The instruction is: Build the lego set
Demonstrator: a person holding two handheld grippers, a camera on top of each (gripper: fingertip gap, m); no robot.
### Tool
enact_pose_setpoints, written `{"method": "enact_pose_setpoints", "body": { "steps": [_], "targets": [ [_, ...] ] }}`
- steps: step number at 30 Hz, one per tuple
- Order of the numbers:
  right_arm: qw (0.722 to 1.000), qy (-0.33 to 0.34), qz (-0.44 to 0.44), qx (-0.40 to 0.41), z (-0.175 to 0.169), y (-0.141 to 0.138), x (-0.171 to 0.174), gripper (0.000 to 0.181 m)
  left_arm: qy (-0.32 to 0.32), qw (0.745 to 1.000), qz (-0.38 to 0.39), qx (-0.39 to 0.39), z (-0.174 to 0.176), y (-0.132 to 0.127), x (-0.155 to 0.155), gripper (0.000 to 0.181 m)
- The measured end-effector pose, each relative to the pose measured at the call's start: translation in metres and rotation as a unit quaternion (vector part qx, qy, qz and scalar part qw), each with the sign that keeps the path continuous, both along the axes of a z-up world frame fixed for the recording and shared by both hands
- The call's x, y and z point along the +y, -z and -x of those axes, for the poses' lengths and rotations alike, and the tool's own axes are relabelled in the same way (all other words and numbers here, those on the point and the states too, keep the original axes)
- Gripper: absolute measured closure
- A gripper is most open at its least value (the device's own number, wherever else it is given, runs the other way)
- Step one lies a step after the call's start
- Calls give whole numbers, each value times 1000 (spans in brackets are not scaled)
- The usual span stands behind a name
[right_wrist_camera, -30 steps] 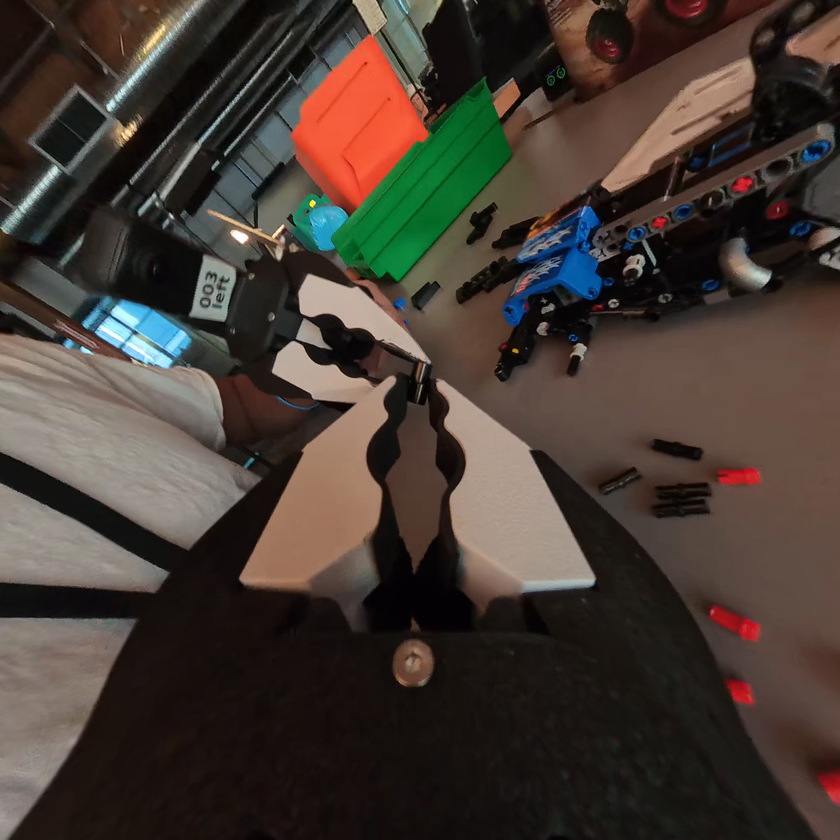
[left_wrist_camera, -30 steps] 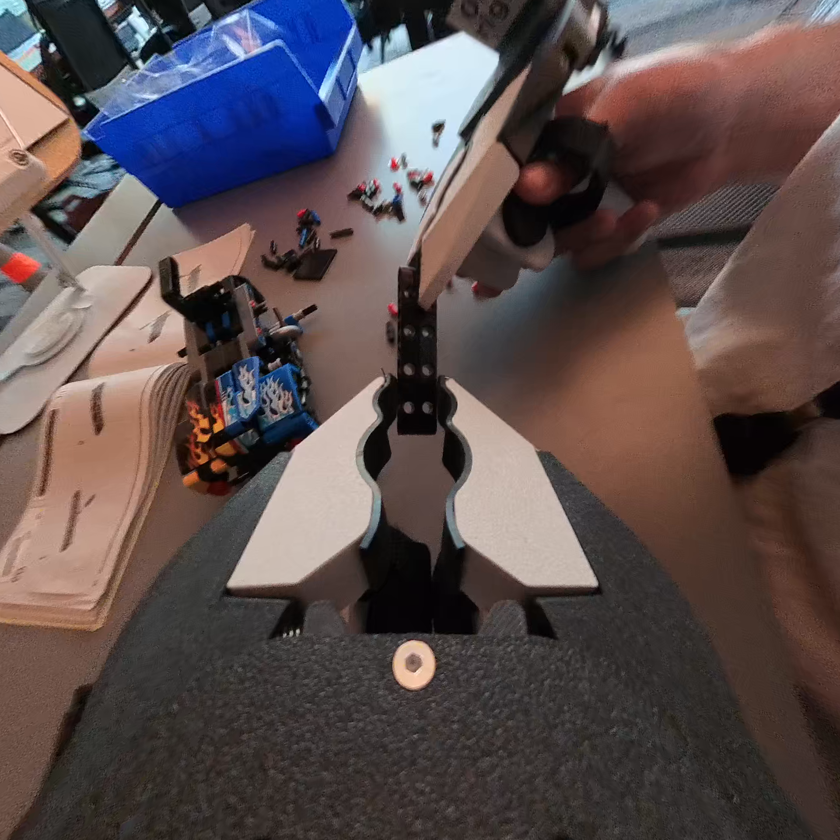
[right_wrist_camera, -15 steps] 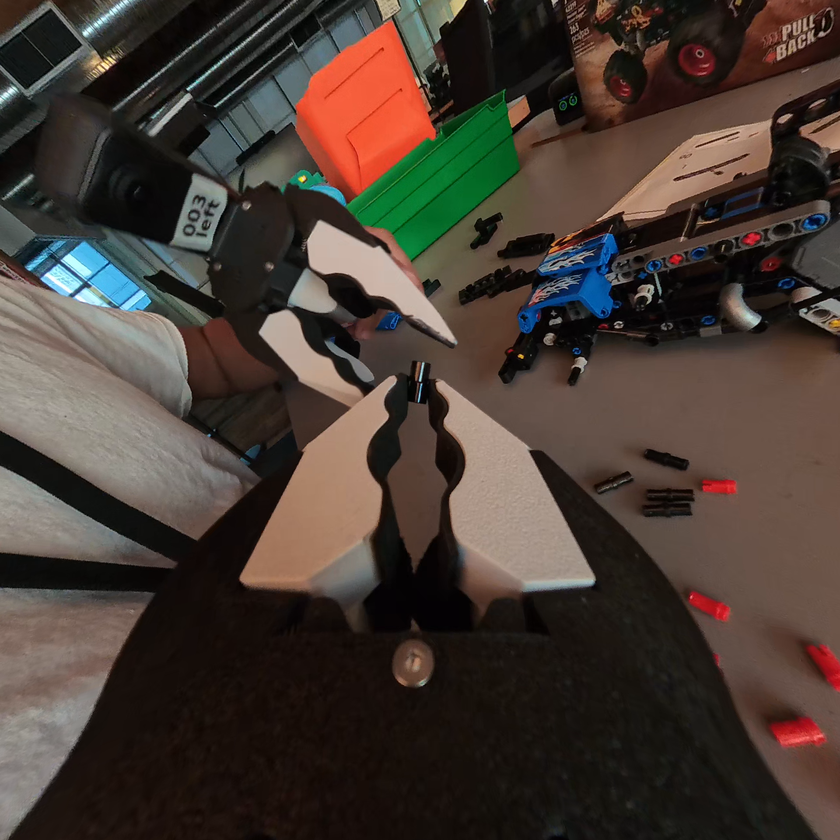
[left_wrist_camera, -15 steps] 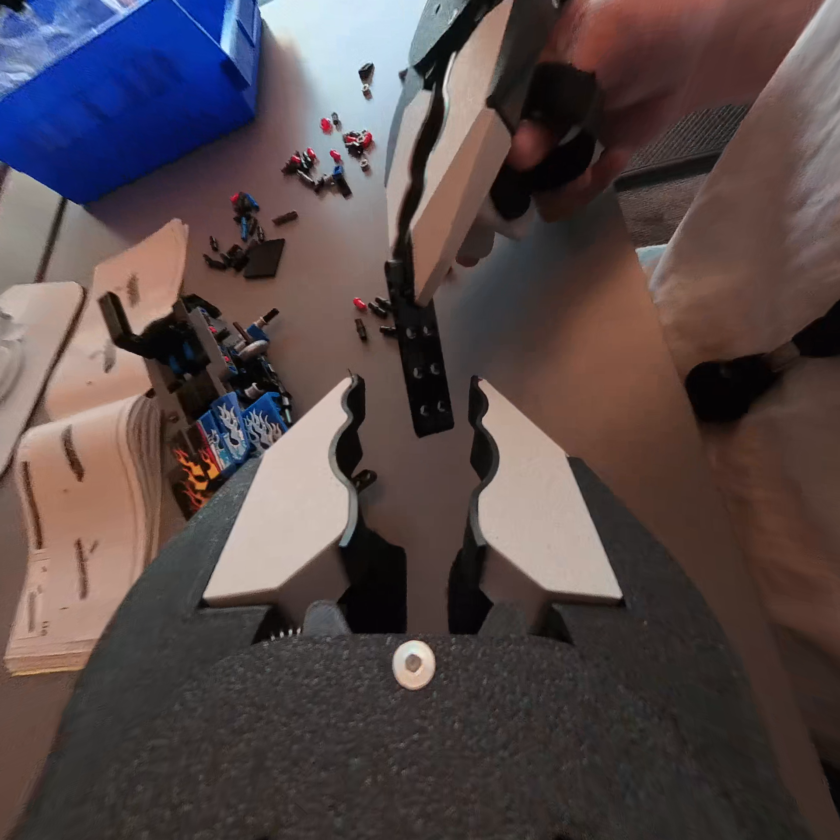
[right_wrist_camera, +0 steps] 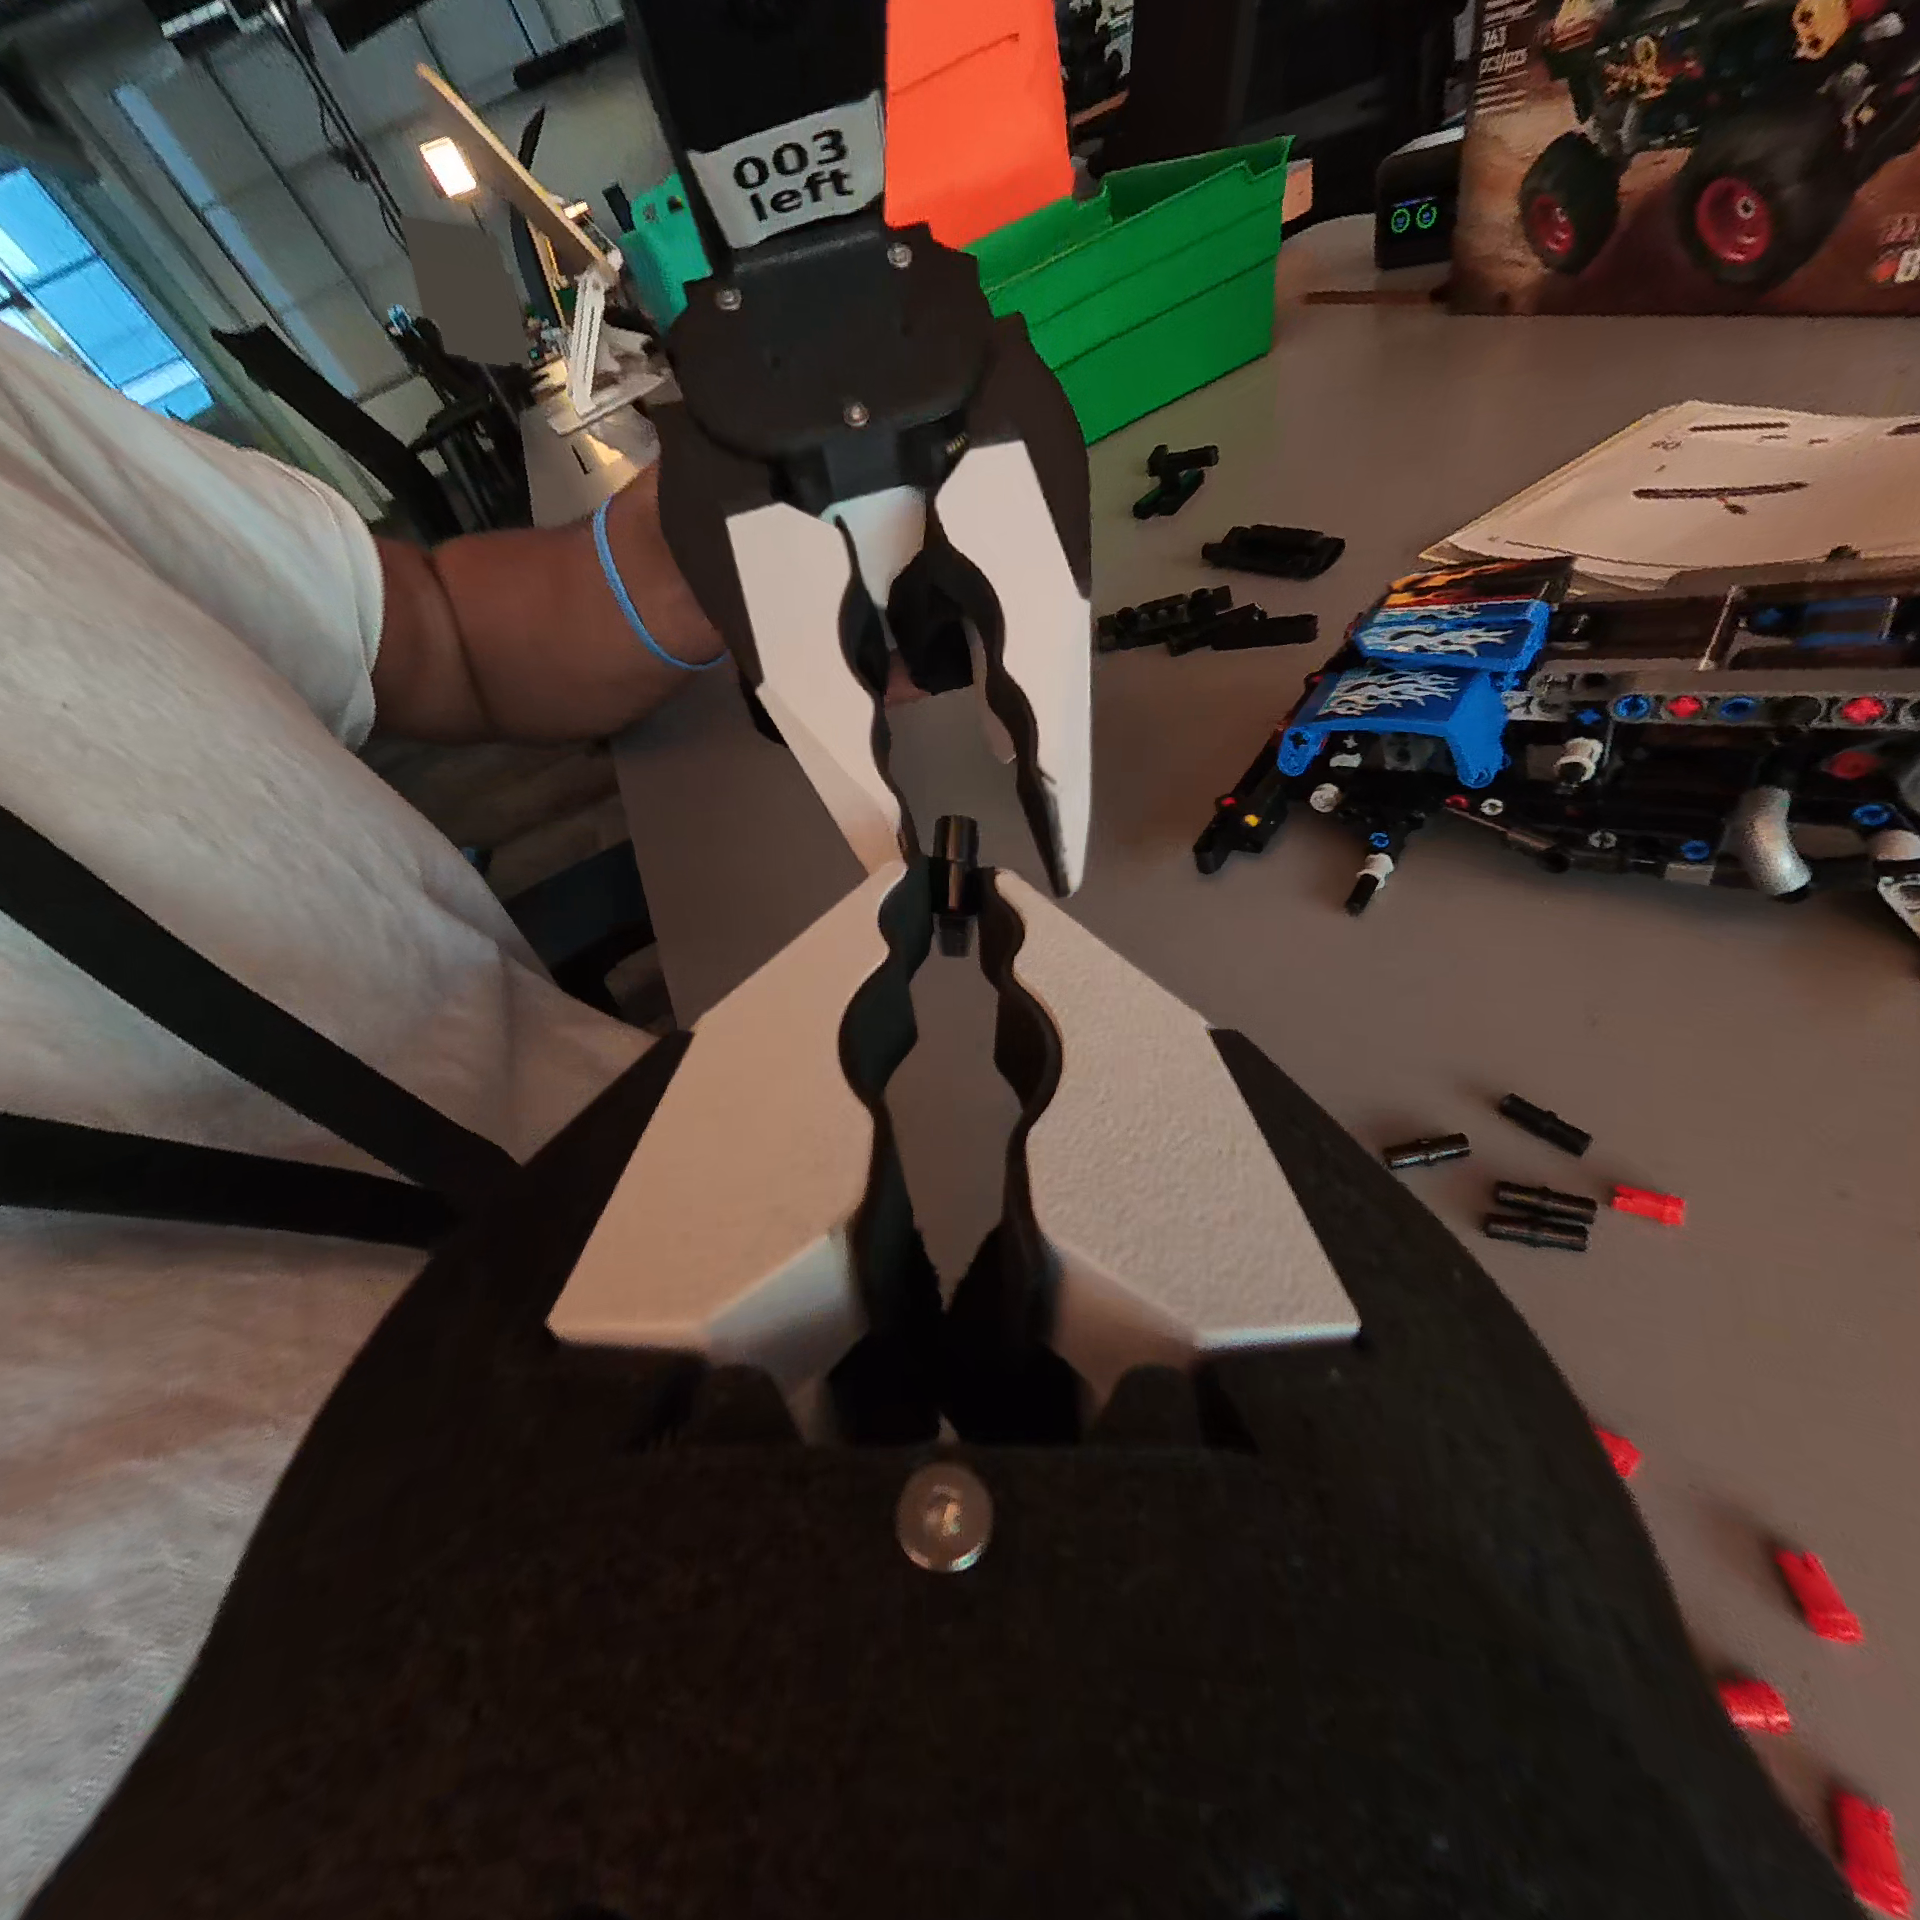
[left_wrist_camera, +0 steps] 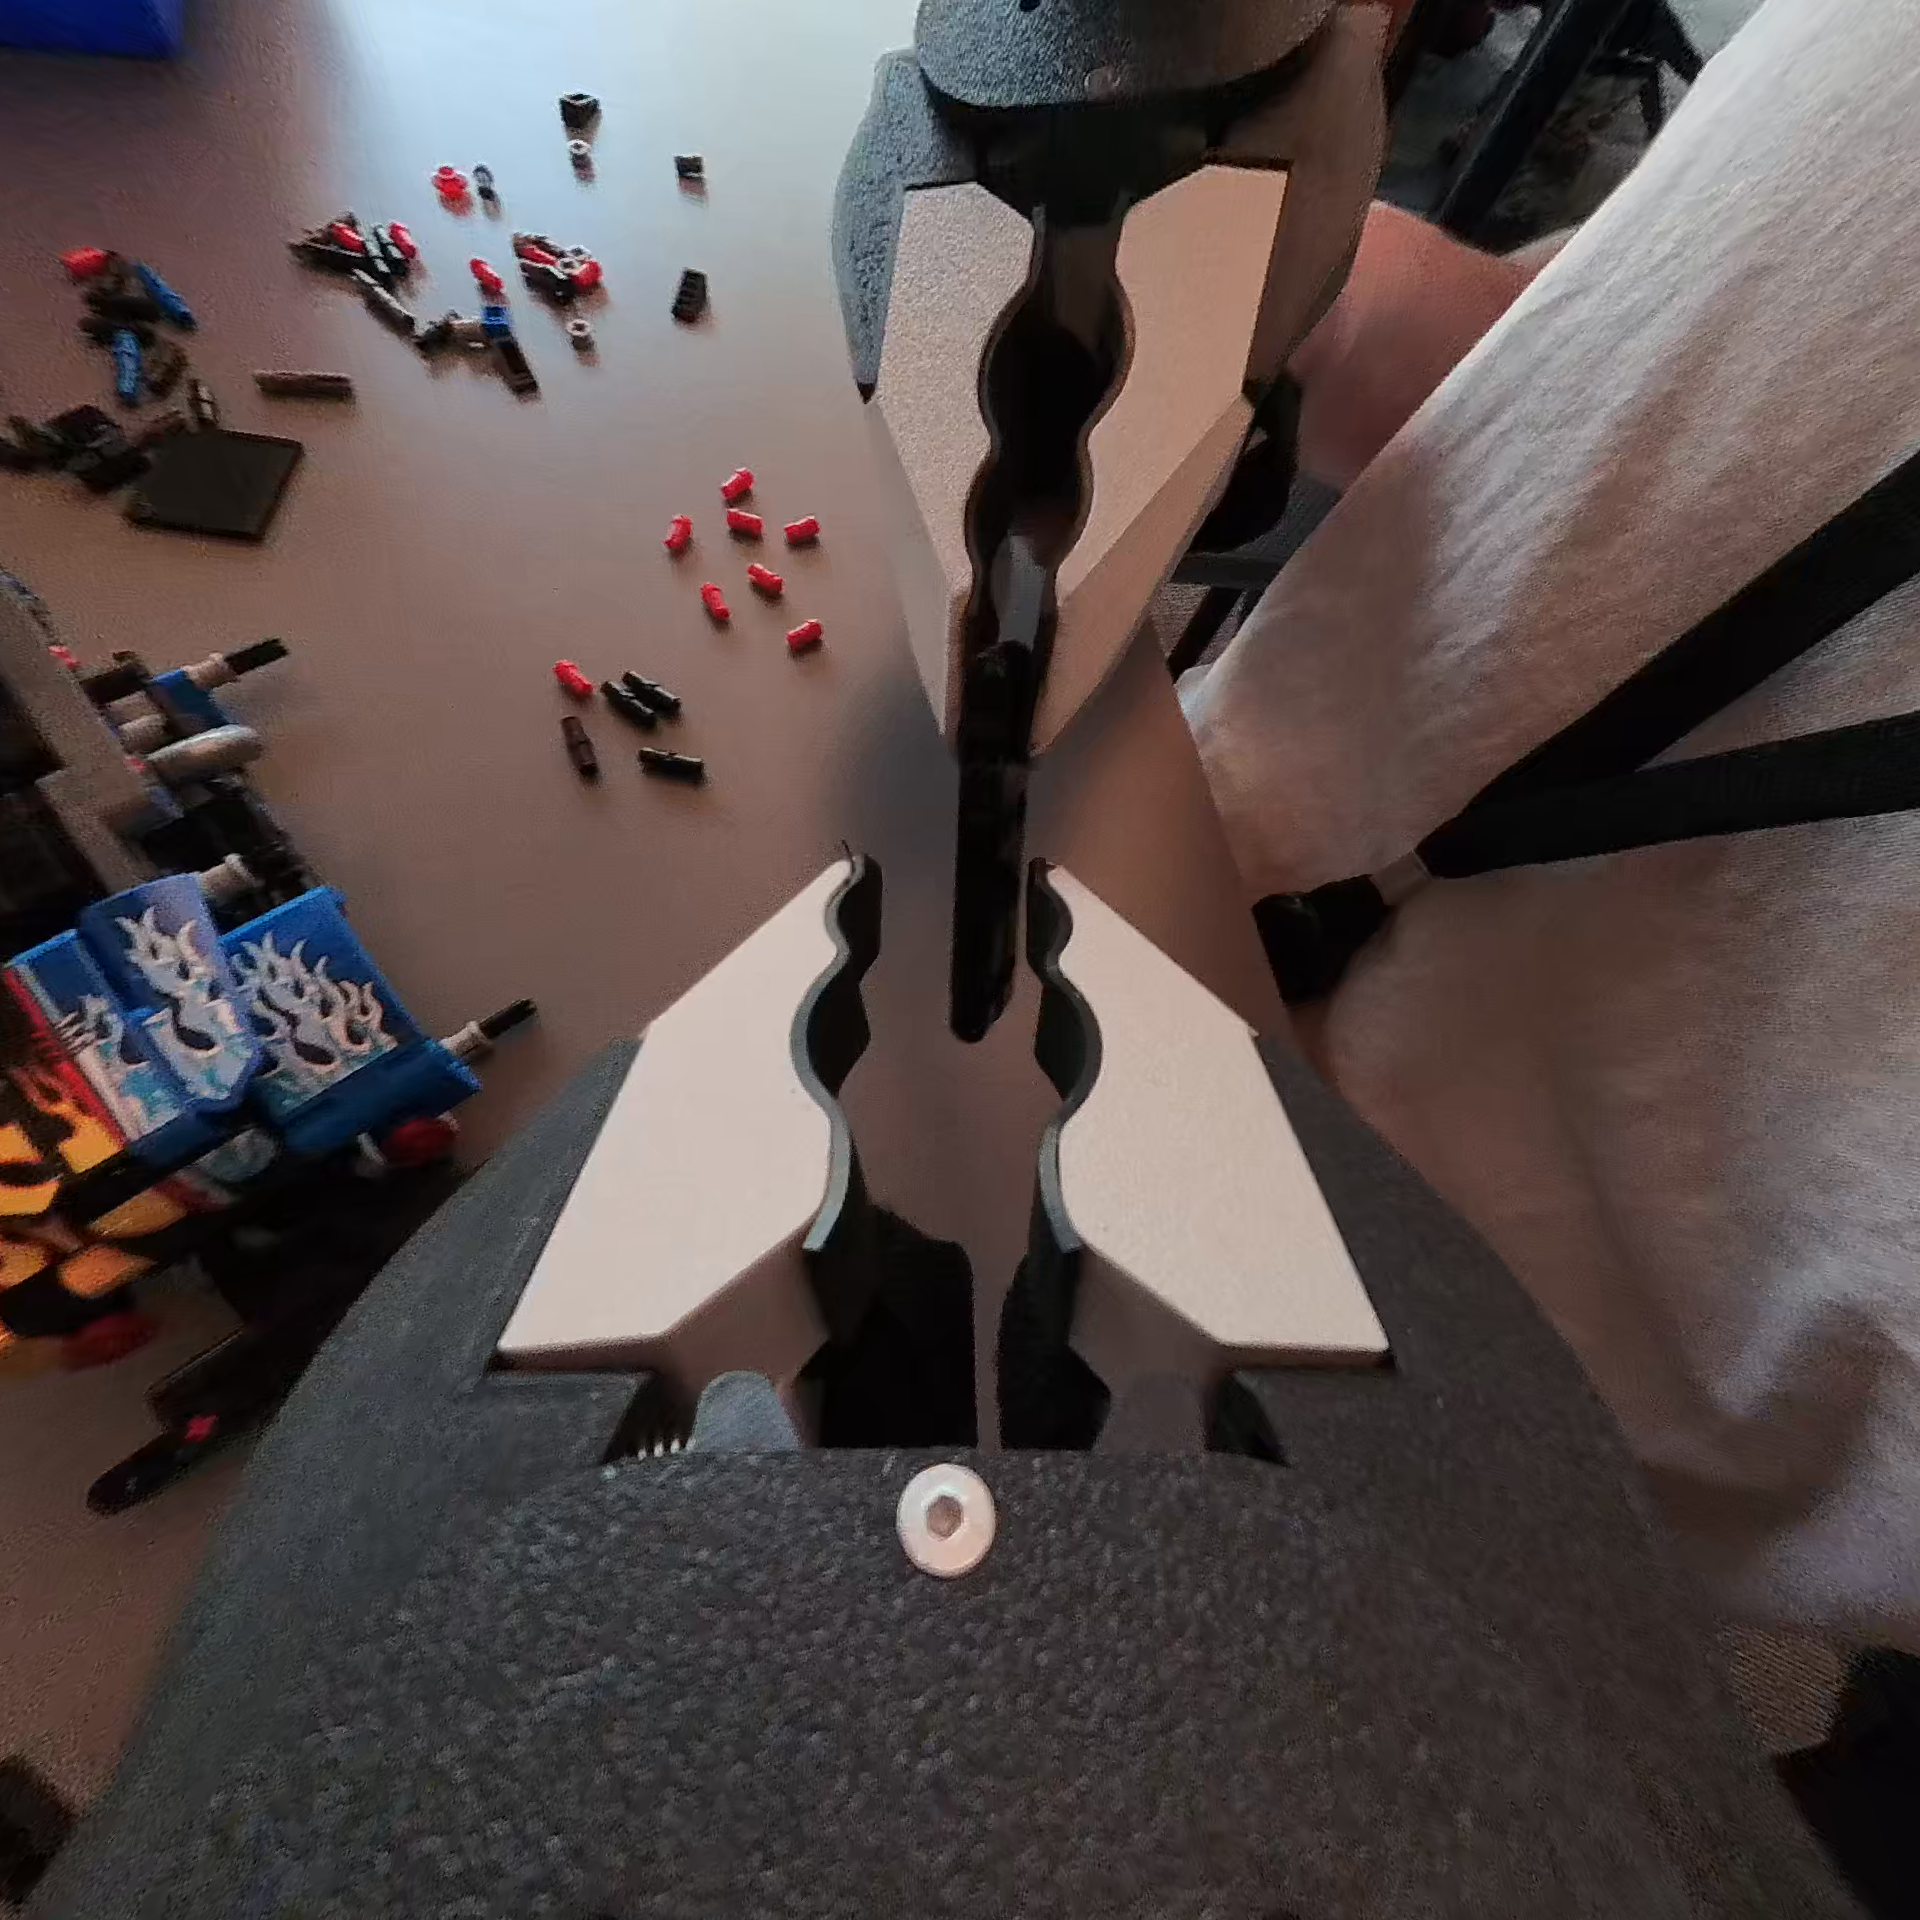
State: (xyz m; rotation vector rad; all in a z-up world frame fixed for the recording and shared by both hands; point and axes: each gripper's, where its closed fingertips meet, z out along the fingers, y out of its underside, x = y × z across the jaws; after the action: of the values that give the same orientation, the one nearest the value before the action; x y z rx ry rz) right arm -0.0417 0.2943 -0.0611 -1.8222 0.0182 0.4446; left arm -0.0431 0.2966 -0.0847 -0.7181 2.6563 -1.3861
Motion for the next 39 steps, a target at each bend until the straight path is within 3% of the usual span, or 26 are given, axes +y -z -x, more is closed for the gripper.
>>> {"method": "enact_pose_setpoints", "body": {
  "steps": [6, 21, 30, 34, 39],
  "targets": [
    [1000, -5, -11, 12, 2, -4, -1, 174, 28, 997, 60, 48, 6, -7, -13, 172],
    [996, -6, -70, 49, 1, -15, -1, 174, 15, 986, 162, 33, 3, -21, -24, 174],
    [997, -19, -54, 46, 6, -11, -1, 174, 8, 985, 172, 25, 7, -17, -21, 174],
    [999, 10, -49, 10, -6, -10, -7, 166, -15, 983, 182, 10, -3, -19, -9, 175],
    [994, 101, 0, -38, -41, 1, -16, 165, -61, 985, 164, -9, -18, -14, 3, 175]
  ]
}}
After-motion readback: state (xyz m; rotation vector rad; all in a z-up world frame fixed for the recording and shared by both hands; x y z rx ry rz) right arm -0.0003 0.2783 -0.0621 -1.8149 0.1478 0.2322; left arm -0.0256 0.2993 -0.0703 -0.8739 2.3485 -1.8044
